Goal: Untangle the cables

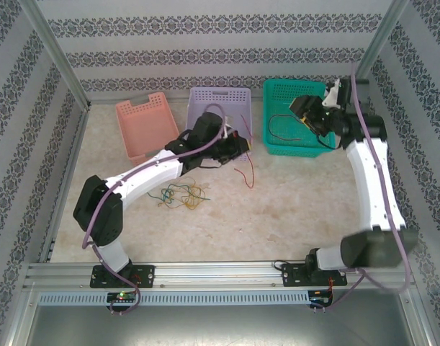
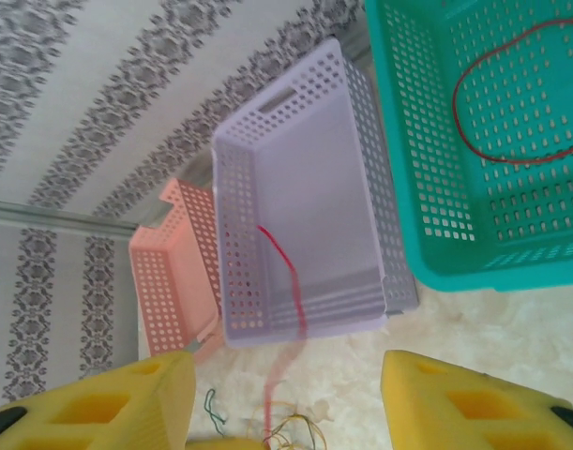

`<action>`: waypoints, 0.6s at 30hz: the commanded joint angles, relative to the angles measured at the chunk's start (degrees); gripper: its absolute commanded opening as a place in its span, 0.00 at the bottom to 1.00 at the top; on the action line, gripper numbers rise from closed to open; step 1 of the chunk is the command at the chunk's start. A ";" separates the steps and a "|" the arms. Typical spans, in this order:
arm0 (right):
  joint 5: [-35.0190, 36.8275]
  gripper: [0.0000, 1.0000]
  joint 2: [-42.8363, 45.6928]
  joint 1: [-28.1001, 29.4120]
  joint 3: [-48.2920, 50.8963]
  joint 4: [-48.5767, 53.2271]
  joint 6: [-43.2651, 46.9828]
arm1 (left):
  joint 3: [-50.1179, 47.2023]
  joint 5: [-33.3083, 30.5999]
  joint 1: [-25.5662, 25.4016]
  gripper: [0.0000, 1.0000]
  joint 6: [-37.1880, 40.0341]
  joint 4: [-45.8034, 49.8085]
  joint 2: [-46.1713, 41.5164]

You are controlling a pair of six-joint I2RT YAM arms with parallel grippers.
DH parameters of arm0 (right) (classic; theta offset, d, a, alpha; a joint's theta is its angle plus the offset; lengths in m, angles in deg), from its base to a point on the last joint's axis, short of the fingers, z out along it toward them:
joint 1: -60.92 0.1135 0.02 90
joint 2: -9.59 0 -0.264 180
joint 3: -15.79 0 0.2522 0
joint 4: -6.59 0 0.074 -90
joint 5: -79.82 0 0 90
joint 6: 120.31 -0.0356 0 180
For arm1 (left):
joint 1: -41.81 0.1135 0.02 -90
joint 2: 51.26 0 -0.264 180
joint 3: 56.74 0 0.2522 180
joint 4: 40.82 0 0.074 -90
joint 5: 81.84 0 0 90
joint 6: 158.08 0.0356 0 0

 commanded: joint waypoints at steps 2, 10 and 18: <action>6.25 0.53 8.61 4.95 11.79 -5.99 -6.85 | -0.94 -22.01 1.46 0.00 -22.87 -1.13 -5.60; 17.19 0.59 19.84 26.83 40.45 -36.49 -29.94 | 0.77 -37.22 0.71 0.00 -48.09 6.36 -5.90; 22.89 0.63 11.55 33.39 41.92 -54.21 -36.06 | 6.35 -40.76 -0.50 0.00 -57.53 18.84 -5.19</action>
